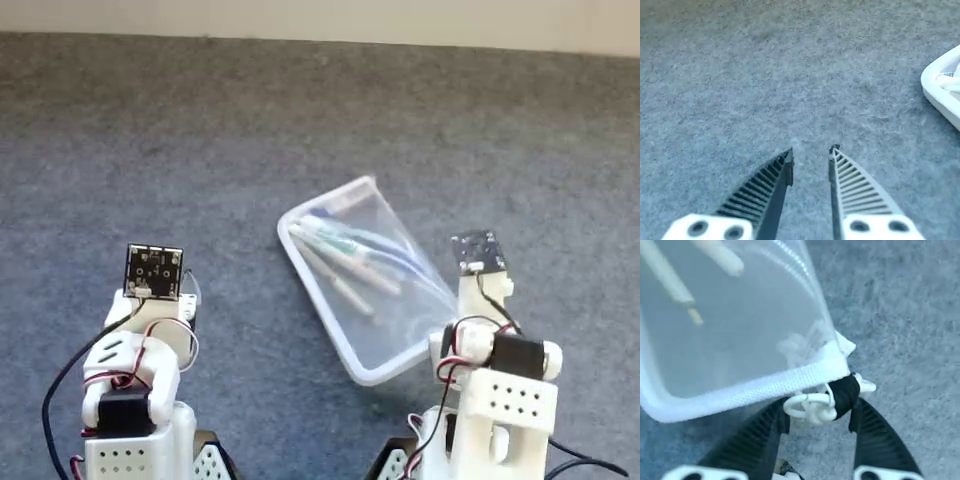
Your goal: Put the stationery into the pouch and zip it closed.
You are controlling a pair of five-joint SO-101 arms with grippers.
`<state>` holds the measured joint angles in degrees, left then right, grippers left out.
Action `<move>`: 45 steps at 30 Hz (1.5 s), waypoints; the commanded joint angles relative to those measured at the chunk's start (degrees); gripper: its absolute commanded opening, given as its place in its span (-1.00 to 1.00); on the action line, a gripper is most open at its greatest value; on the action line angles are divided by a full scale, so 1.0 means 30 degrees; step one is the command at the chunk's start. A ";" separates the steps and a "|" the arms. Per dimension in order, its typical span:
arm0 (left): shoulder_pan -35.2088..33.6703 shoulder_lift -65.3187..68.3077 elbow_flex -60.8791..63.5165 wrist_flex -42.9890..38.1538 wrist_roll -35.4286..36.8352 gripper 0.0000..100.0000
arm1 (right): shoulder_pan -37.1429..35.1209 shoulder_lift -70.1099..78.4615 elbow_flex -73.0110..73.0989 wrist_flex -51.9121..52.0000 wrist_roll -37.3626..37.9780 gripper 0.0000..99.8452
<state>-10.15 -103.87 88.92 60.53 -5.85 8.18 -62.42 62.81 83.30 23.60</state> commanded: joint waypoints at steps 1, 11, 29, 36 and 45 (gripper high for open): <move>-0.0190 -0.0190 -0.0132 -0.0029 0.0147 -0.75 | -0.0278 0.1245 -0.1040 0.0278 0.0469 -0.63; -0.0190 -0.0190 0.0073 -0.0029 0.0147 -0.75 | -0.0308 0.2535 -0.0952 0.0249 0.0469 -0.63; -0.0190 -0.0190 0.0073 0.0000 0.0147 -0.76 | -0.0278 -0.9245 -0.0806 0.1626 0.0557 -0.64; -0.0190 -0.0190 0.0073 0.0000 0.0147 -0.76 | -0.0308 -0.9538 0.0190 -0.0454 0.0469 -0.64; -0.0190 -0.0190 -0.0161 0.0059 0.0147 -0.88 | -0.0308 -0.9568 0.3678 -0.4996 0.0440 -0.90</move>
<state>-10.15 -103.87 89.71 60.53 -5.85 7.56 -90.55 73.45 71.34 24.57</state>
